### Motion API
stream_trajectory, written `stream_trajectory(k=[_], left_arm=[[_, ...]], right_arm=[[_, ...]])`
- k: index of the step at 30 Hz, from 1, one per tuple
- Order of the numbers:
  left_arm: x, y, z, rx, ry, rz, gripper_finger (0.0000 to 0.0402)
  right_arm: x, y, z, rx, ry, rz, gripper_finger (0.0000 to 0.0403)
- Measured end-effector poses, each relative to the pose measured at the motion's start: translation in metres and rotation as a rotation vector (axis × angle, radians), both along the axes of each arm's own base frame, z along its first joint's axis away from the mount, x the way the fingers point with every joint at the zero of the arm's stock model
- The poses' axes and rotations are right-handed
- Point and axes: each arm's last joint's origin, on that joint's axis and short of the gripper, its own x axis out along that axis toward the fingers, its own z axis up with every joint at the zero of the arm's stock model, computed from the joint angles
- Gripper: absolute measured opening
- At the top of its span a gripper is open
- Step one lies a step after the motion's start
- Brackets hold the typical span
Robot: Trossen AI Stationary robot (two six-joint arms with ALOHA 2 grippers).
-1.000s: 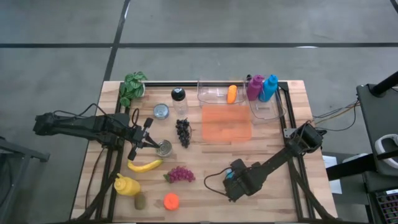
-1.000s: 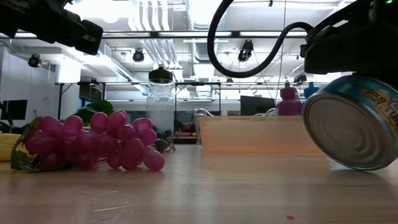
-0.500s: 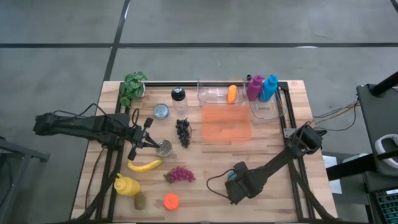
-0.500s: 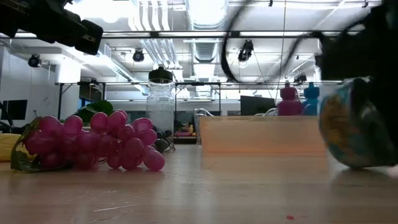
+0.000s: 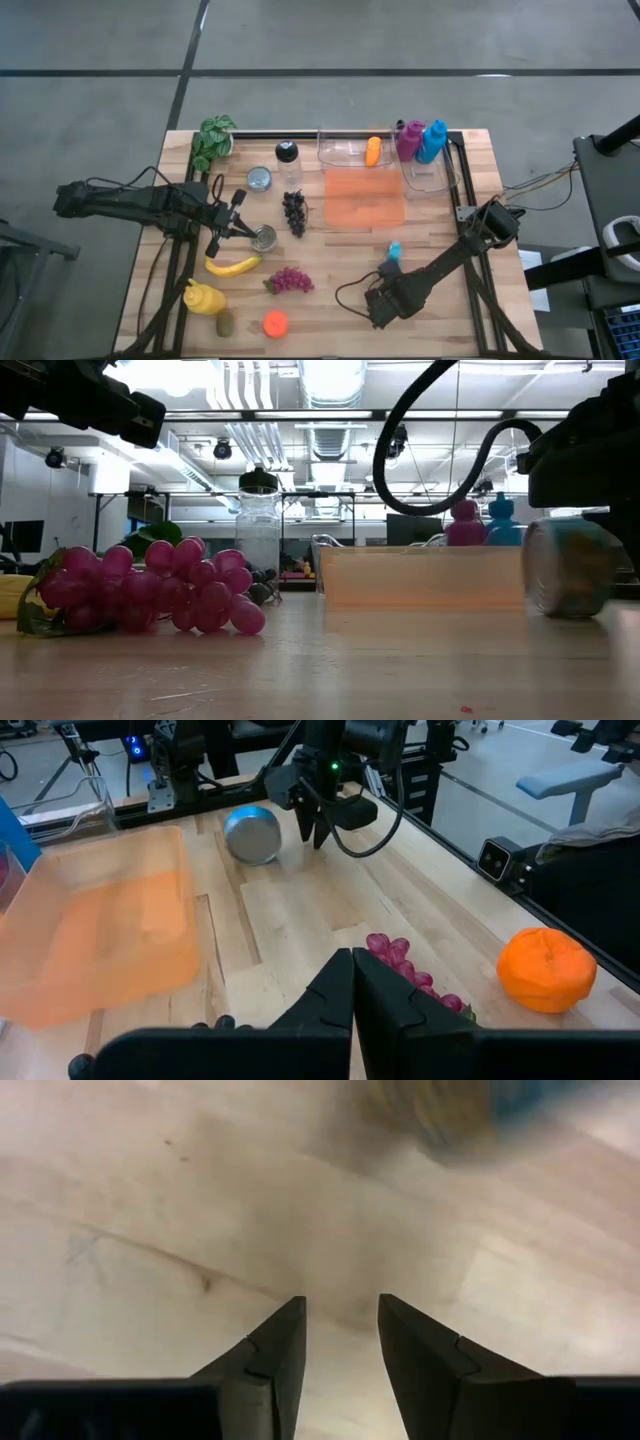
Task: Pick & Place Food Item
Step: Put the blue and yellow tuna can into the orange bin
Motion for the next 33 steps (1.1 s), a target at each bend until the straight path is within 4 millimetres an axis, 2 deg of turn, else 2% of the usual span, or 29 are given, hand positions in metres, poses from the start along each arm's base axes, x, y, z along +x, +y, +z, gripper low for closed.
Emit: stream_trajectory(k=[12, 24, 29, 33], left_arm=[[0.000, 0.000, 0.000, 0.000, 0.000, 0.000, 0.0006], [0.000, 0.000, 0.000, 0.000, 0.001, 0.000, 0.0006], [0.000, 0.000, -0.001, 0.000, 0.008, 0.000, 0.0006], [0.000, 0.000, -0.001, 0.000, 0.008, 0.000, 0.0006]], right_arm=[[-0.008, -0.008, 0.004, -0.087, 0.071, 0.000, 0.0130], [-0.020, -0.011, 0.056, -0.079, -0.123, 0.032, 0.0122], [-0.024, -0.015, 0.067, -0.093, -0.144, 0.085, 0.0122], [-0.029, -0.021, 0.074, -0.172, -0.145, 0.091, 0.0127]])
